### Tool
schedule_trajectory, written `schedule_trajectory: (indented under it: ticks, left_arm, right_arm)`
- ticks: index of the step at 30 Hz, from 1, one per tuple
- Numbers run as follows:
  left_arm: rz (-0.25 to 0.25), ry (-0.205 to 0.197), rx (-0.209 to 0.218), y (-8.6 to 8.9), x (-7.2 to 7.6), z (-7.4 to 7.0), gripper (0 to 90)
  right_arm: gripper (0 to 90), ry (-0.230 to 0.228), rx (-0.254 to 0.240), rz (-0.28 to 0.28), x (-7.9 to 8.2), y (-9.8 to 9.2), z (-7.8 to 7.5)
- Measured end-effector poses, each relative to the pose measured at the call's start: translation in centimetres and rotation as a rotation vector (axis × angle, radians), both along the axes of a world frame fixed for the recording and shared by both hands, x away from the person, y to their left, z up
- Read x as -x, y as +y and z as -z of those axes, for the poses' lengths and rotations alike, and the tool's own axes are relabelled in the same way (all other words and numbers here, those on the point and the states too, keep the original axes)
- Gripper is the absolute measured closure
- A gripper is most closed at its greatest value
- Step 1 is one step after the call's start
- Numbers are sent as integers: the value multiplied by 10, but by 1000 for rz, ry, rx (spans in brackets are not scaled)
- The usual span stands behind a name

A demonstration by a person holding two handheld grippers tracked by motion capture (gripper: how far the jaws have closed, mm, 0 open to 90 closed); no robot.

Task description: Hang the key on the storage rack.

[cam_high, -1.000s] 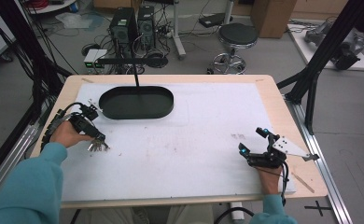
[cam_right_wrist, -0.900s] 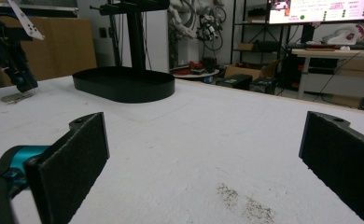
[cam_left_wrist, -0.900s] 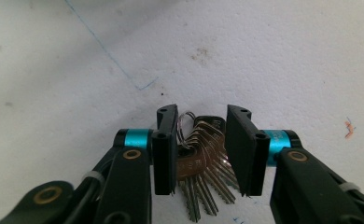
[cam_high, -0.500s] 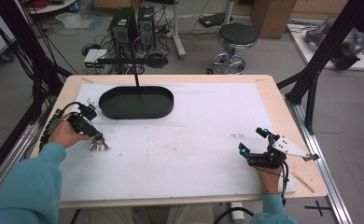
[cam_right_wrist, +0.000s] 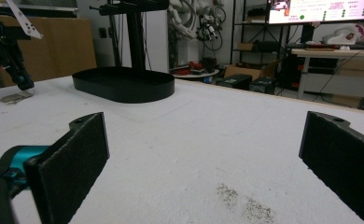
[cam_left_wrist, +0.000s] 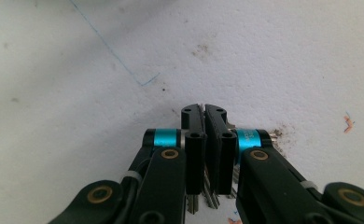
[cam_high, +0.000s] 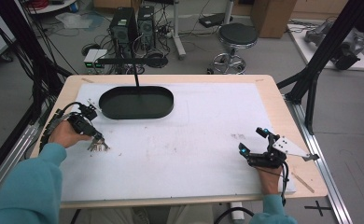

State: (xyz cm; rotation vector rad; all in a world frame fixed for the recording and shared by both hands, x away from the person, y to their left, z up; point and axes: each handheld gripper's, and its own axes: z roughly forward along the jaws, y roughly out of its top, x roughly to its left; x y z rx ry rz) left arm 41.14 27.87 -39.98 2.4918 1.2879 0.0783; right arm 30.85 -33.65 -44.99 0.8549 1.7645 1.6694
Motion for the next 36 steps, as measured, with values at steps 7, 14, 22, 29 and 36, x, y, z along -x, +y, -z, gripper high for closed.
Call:
schedule_trajectory:
  ticks: [7,14,22,29,36]
  left_arm:
    - [7,2,-3,-2,0,1,876]
    - [16,-5,-9,-2,2,0,882]
    - [61,-46,11,-1,4,-5,884]
    - [90,-157,93,3,5,-34,885]
    - [113,-301,205,4,2,-77,885]
  right_arm:
    - [6,0,0,0,0,0,0]
    - [6,0,0,0,0,0,0]
    - [6,0,1,1,0,0,0]
    - [6,1,0,1,0,0,0]
    - [6,4,-2,3,0,0,0]
